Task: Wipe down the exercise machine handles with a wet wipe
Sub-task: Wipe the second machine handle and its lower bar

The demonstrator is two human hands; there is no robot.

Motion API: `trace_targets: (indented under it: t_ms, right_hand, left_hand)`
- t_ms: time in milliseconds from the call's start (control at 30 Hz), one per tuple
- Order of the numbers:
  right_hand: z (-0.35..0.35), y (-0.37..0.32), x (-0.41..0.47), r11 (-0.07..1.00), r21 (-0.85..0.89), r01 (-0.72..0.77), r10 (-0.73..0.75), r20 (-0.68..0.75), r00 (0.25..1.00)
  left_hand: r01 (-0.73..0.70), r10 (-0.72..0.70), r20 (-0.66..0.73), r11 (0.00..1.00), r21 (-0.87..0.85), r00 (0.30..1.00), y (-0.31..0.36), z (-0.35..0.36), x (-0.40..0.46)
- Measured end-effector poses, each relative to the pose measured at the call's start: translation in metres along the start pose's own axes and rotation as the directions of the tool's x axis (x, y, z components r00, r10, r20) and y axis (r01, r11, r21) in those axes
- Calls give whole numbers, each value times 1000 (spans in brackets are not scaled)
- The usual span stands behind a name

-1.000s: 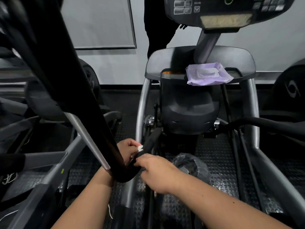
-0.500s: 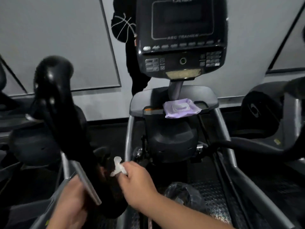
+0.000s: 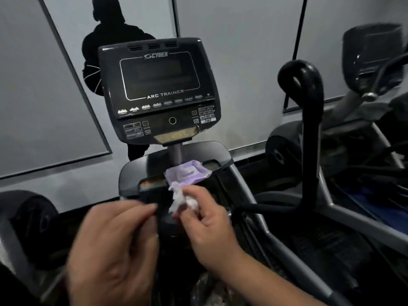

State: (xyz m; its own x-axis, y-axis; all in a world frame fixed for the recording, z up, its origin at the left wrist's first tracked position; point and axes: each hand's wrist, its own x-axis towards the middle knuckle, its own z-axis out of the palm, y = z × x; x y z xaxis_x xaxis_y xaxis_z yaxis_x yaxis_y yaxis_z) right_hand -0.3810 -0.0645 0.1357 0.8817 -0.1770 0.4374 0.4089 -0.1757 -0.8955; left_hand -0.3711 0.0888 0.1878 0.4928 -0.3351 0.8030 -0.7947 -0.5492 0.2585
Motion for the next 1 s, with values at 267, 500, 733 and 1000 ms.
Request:
trace_targets:
  t_ms: [267,500,733,1000]
  right_hand:
    - [-33,-26,22,986,-24,165,-167,-93,982]
    - [-60,-26,50,962,-91,258,-269,-151,951]
    - [-141,-24,76,873,-442,207,-371,-326,869]
    - [-237,-5,101,788,-613,63,-383,-407,830]
  left_hand:
    - [113,-129,-124,985,-132,984,31,31,45]
    - [56,-71,-68,979,-198,995,36,56,77]
    - [161,-108,147,891,-423,983,67,133,123]
    - [282,-88,351,784,-553,932,103,212,154]
